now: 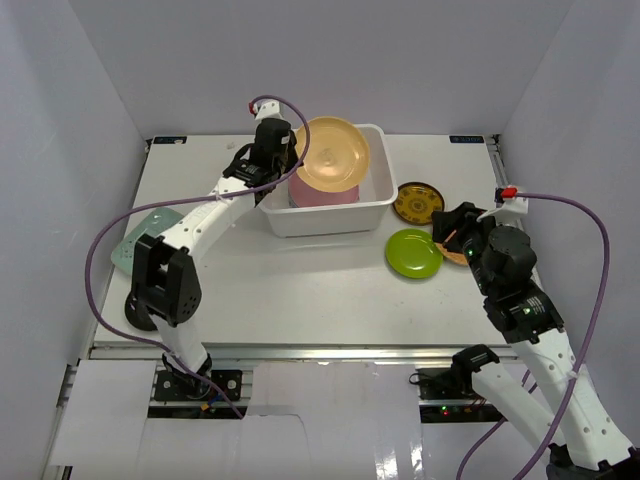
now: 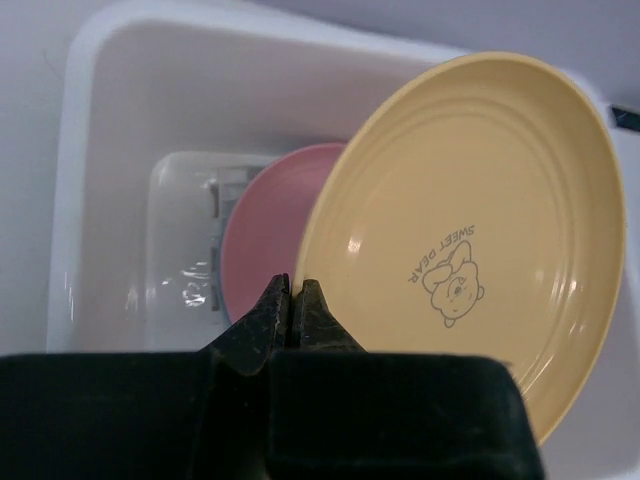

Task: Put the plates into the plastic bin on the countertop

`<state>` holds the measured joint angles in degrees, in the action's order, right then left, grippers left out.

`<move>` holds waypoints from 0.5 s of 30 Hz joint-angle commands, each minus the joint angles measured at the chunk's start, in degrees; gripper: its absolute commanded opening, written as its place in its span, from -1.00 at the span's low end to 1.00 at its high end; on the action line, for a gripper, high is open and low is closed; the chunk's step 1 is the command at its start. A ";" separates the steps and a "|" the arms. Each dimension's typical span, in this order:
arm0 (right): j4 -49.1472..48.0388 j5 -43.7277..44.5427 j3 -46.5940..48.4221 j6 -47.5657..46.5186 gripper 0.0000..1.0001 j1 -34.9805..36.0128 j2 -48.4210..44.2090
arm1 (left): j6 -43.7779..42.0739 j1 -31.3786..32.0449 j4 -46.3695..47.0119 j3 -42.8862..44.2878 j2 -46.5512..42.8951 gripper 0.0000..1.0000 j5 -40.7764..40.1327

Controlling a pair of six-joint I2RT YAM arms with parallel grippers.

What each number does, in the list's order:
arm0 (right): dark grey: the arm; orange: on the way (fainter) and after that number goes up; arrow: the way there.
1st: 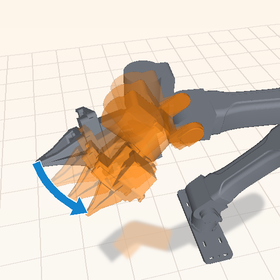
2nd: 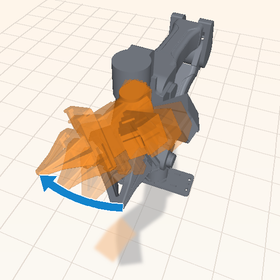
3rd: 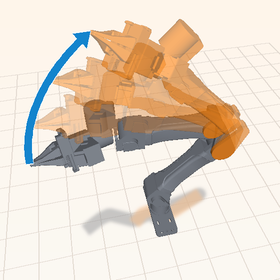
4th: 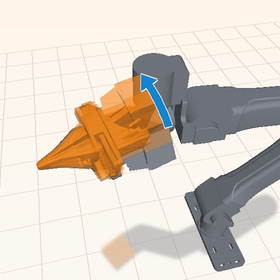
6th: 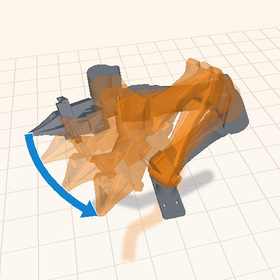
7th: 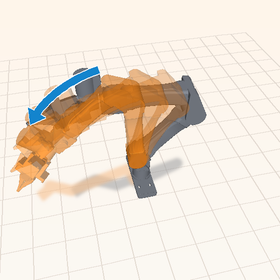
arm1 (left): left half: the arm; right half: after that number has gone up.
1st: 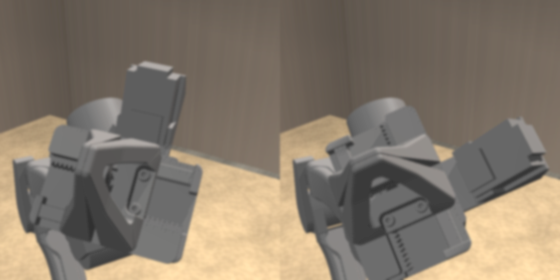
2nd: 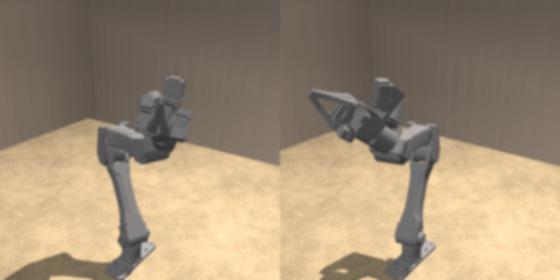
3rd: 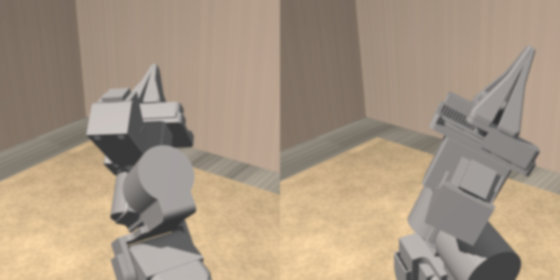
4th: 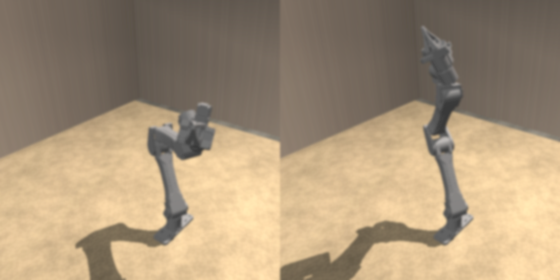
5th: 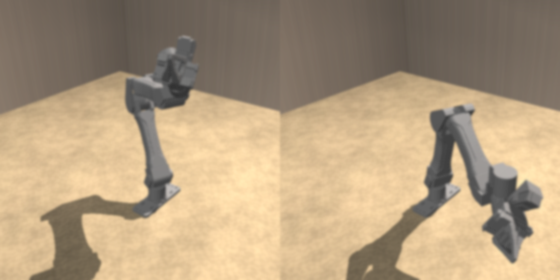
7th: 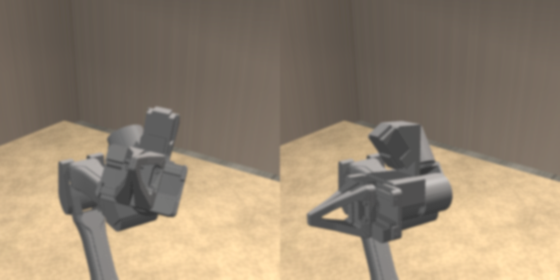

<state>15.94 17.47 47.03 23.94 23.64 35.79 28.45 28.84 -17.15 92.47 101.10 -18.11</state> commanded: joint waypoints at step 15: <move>-9.43 9.00 -15.29 8.47 0.44 -9.64 10.52 | -2.26 -1.59 -5.27 5.97 7.45 0.88 3.78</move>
<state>10.22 27.57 33.67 29.12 19.05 45.04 26.13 27.14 -23.33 96.40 112.07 -15.00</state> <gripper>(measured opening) 0.719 0.913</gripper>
